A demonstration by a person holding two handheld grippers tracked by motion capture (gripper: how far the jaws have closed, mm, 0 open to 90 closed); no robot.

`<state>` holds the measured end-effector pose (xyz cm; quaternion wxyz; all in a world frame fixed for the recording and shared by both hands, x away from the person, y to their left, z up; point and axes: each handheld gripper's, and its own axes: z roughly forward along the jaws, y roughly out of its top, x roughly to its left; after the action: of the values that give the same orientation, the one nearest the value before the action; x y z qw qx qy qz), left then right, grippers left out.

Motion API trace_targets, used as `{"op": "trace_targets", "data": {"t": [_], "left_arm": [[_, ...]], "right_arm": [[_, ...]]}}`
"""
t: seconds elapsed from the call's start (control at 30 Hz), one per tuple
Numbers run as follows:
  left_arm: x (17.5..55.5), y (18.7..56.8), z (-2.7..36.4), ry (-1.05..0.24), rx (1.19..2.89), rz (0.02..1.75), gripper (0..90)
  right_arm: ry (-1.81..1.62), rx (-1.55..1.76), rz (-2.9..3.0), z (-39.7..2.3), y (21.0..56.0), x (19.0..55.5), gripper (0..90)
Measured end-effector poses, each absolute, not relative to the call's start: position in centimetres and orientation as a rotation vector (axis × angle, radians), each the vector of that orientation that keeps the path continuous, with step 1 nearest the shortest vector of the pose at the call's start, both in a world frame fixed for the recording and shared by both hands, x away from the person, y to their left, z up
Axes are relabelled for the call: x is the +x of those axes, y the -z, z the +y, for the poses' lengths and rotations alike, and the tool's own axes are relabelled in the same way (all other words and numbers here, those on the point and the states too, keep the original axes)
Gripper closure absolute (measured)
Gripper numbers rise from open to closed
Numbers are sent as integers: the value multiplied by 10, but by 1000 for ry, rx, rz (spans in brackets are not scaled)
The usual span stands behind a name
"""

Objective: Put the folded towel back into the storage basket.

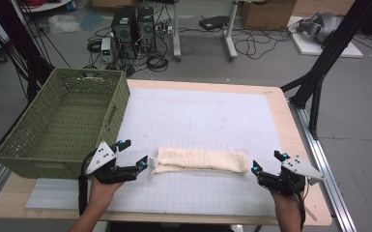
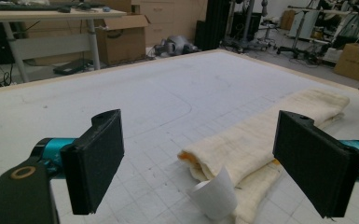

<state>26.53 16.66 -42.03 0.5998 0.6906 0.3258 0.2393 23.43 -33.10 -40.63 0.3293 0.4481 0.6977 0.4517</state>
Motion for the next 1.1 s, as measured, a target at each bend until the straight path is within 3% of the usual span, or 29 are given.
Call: {"op": "trace_targets", "data": {"t": [1.1], "left_arm": [[265, 420, 163, -522, 1618, 750, 172]], "right_arm": [[-1167, 1184, 1807, -331, 407, 236, 159]]}}
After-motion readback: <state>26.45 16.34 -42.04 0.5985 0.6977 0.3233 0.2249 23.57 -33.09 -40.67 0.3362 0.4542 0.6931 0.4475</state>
